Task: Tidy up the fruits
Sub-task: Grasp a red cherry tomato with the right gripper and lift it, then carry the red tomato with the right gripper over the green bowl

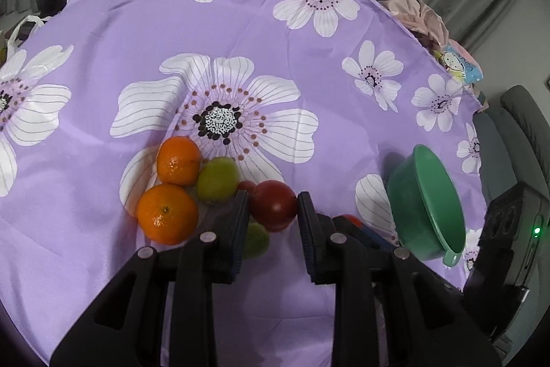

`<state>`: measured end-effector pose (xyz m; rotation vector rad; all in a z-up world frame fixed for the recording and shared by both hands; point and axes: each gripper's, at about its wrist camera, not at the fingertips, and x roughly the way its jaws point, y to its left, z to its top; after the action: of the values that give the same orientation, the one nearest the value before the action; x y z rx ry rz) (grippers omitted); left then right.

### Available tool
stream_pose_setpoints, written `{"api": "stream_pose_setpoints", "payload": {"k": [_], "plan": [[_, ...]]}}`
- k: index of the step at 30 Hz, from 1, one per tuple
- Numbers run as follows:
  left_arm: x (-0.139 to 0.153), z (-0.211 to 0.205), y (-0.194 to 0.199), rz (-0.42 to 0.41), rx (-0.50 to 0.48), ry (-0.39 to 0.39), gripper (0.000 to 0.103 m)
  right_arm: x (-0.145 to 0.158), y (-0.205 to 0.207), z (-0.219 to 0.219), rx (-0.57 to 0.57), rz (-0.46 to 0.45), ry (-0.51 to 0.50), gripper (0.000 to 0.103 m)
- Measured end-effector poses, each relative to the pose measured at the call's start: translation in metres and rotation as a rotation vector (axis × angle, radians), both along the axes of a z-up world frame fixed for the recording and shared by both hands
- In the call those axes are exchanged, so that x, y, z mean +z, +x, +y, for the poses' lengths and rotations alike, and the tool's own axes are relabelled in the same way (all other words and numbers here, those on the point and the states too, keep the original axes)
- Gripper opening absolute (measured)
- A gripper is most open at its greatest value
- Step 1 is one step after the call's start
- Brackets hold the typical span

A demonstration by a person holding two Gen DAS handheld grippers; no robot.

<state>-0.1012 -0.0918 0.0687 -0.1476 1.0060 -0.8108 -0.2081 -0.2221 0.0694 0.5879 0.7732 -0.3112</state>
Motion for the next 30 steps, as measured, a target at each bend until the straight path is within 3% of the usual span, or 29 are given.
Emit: {"api": "stream_pose_setpoints", "payload": {"k": [11,23,30], "plan": [[0.019,0.006,-0.013,-0.059,-0.007,-0.051,0.028,0.014,-0.007,-0.003,-0.042,-0.034,-0.067,0.03],[0.044,0.011,-0.035,-0.199,0.013,-0.078,0.028,0.031,-0.022,-0.007,-0.128,-0.053,-0.187,0.03],[0.058,-0.003,-0.06,-0.272,-0.039,-0.094,0.028,0.051,-0.038,-0.015,-0.195,-0.104,-0.267,0.03]]}}
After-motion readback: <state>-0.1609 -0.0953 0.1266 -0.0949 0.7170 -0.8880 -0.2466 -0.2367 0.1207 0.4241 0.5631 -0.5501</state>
